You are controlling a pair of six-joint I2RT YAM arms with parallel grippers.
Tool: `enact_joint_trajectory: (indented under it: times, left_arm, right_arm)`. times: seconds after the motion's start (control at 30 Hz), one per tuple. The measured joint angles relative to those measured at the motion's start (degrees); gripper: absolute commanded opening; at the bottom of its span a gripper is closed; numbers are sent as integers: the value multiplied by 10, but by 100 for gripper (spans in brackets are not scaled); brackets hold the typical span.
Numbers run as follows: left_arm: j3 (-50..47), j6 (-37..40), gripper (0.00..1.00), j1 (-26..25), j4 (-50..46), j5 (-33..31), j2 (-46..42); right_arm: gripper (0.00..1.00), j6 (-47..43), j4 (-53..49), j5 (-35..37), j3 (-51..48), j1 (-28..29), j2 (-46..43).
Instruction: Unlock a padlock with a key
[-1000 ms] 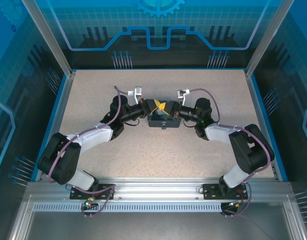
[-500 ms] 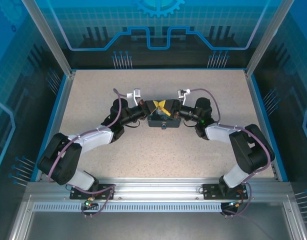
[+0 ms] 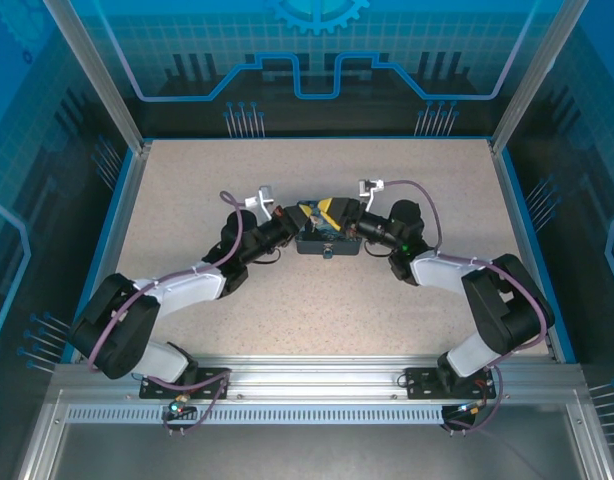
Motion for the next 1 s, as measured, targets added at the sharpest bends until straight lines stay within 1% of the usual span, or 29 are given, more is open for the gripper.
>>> enact_joint_trajectory:
  times: [0.17, 0.37, 0.8, 1.0]
  left_arm:
    - [-8, -8, 0, -9, 6, -40, -3]
    - [-8, -10, 0, -13, 13, -71, -14]
    - [-15, -10, 0, -18, 20, -110, -24]
    - [-18, -10, 0, -21, 20, -121, -25]
  right_arm:
    - [47, 10, 28, 15, 0, 15, 19]
    - [45, 17, 43, 29, 0, 31, 38]
    - [36, 27, 72, 42, 0, 52, 61]
    - [30, 35, 74, 43, 1, 61, 72]
